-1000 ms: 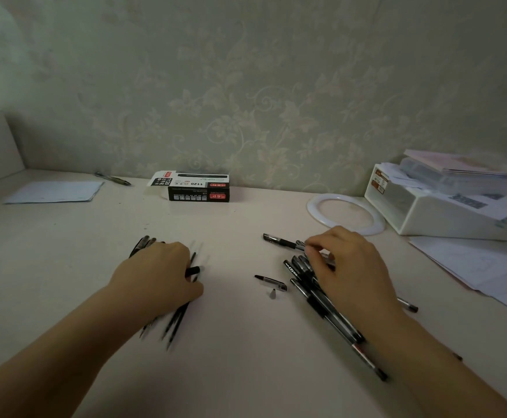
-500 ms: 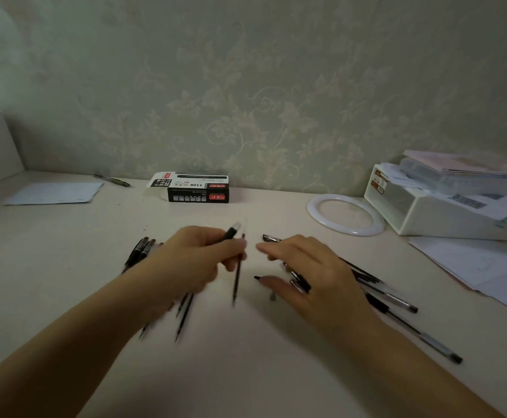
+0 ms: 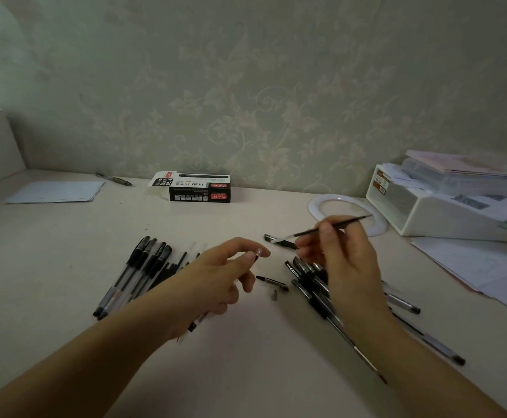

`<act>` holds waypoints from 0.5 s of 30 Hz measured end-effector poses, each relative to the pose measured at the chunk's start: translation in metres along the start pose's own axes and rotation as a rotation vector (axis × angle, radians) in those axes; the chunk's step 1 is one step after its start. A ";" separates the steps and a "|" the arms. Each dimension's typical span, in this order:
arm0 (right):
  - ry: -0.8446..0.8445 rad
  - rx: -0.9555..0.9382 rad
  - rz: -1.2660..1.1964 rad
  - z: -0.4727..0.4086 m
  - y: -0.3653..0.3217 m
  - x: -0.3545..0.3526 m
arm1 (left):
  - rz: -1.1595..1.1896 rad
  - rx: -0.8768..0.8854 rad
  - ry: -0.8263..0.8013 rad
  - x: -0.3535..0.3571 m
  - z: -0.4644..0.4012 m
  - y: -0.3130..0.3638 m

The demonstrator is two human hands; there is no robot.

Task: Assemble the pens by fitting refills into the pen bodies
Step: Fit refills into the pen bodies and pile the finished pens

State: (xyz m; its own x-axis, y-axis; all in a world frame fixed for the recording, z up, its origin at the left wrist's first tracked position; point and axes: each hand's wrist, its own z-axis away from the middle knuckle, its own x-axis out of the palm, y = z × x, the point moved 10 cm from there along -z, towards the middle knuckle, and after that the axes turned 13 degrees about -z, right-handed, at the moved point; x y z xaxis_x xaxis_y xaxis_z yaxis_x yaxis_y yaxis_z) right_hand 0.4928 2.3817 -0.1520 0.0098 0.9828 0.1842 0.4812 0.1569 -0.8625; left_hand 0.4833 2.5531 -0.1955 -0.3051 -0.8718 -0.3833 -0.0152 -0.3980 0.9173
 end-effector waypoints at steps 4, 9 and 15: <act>0.158 0.340 -0.334 -0.001 0.037 -0.015 | -0.015 0.027 -0.012 0.001 0.000 0.002; 0.139 0.430 -0.418 0.002 0.048 -0.009 | 0.018 0.098 -0.031 0.002 0.000 0.010; 0.112 0.420 -0.392 0.000 0.046 -0.007 | 0.018 0.102 -0.028 0.002 0.000 0.008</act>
State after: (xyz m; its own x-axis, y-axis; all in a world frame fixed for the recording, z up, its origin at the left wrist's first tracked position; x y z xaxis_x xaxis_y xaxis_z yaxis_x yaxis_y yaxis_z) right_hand 0.5142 2.3821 -0.1927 0.0052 0.8311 0.5562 0.0795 0.5541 -0.8287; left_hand 0.4828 2.5481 -0.1886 -0.3332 -0.8696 -0.3644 -0.1058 -0.3495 0.9309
